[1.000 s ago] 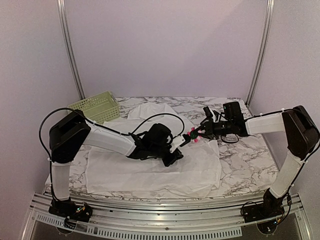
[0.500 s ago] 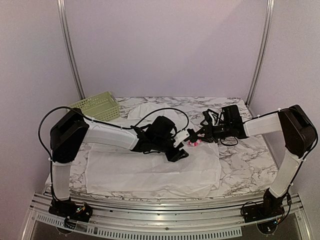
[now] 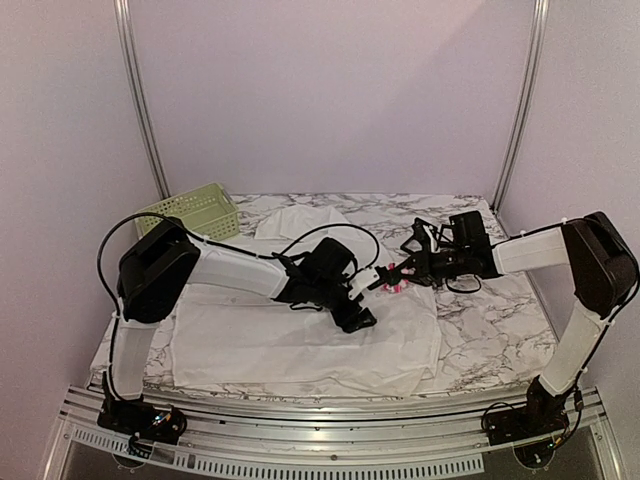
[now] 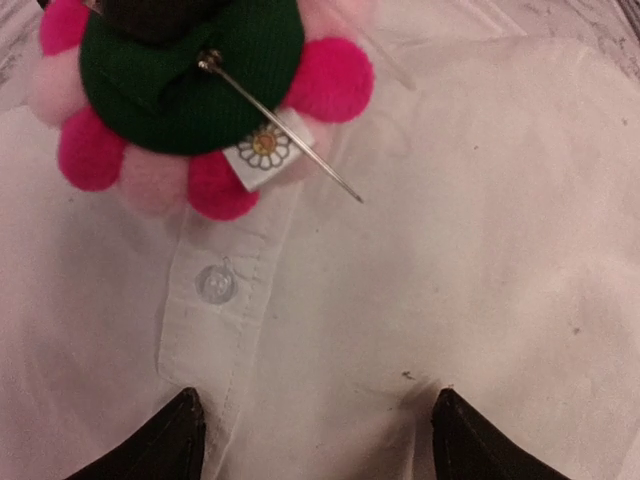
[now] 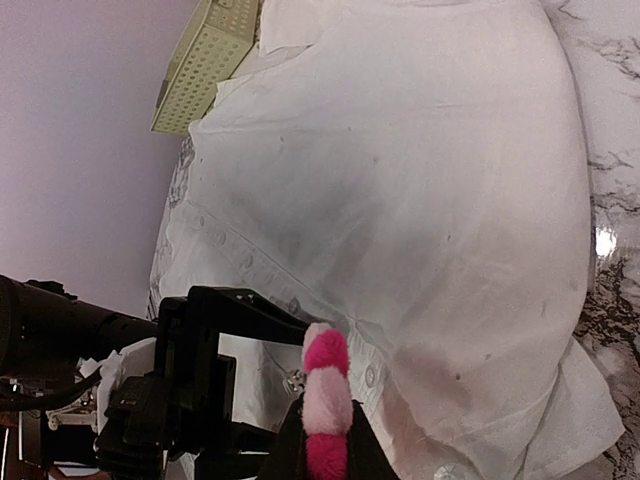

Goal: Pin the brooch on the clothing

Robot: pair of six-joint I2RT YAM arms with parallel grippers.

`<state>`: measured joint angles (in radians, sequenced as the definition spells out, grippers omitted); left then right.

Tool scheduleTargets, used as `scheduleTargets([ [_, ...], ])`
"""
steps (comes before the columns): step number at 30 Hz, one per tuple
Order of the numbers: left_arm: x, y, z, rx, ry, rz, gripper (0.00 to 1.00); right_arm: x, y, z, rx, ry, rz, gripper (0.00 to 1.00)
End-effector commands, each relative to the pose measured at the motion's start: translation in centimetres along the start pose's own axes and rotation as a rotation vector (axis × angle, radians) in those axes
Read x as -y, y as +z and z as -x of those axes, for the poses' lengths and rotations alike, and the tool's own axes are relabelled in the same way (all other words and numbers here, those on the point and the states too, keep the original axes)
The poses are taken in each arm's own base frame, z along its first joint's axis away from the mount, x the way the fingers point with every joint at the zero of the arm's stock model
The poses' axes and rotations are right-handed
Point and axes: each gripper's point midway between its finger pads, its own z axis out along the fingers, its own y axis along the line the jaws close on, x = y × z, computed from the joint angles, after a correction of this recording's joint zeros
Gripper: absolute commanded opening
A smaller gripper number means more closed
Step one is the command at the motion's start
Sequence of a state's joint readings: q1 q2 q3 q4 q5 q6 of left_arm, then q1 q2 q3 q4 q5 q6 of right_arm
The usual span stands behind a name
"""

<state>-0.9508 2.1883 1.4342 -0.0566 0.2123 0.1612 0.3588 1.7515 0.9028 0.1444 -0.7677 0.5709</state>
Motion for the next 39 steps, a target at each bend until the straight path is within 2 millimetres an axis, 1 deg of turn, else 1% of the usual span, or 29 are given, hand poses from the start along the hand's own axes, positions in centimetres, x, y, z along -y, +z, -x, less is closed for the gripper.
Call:
scheduleTargets([
  [1,1.1,1.8,-3.9,-0.101,0.019,-0.025,0.74,-0.3,-0.4,0.1,0.02,-0.008,0.018,0.0],
  [2,1.3,1.7,-4.1,-0.104,0.025,-0.031,0.69,-0.2,-0.3,-0.1,0.018,-0.003,0.022,0.0],
  [4,1.8,1.6,-4.6,-0.107,0.03,-0.049,0.47,0.1,-0.1,-0.3,0.014,0.01,0.03,0.0],
  [6,1.9,1.3,-4.6,-0.103,0.034,-0.053,0.24,0.3,0.1,-0.7,0.005,0.028,0.041,0.0],
  [7,2.0,1.0,-4.5,-0.1,0.035,-0.055,0.16,0.3,0.2,-0.9,0.003,0.03,0.049,0.0],
  [9,2.2,0.6,-4.0,-0.088,0.048,-0.064,0.03,0.4,0.4,-1.0,0.001,0.039,0.062,0.0],
  [10,2.3,0.3,-3.7,-0.08,0.056,-0.067,0.0,0.5,0.5,-1.0,0.001,0.043,0.066,0.0],
  [14,2.2,-0.8,-2.5,-0.077,0.05,-0.075,0.0,0.5,0.9,-1.3,-0.014,0.058,0.097,0.0],
  [17,2.7,-2.0,-0.9,-0.075,0.057,-0.11,0.0,-0.5,0.9,-1.7,-0.039,0.053,0.144,0.0],
  [21,3.1,-3.3,1.2,-0.054,0.058,-0.141,0.0,-1.5,0.8,-2.0,-0.051,0.029,0.162,0.0],
  [25,3.0,-3.3,1.7,-0.039,0.05,-0.142,0.0,-2.1,1.2,-2.3,-0.058,0.04,0.176,0.0],
  [28,2.8,-3.2,2.0,-0.027,0.056,-0.133,0.01,-1.3,1.8,-2.6,-0.065,0.06,0.165,0.0],
  [32,2.6,-2.9,2.4,-0.009,0.079,-0.136,0.06,-1.1,2.2,-2.3,-0.053,0.064,0.177,0.0],
  [36,1.8,-2.4,2.8,-0.004,0.093,-0.111,0.18,-0.2,2.9,-2.8,-0.066,0.09,0.179,0.0],
  [39,1.5,-2.5,2.8,-0.011,0.138,-0.093,0.26,0.1,3.1,-3.0,-0.07,0.1,0.182,0.0],
])
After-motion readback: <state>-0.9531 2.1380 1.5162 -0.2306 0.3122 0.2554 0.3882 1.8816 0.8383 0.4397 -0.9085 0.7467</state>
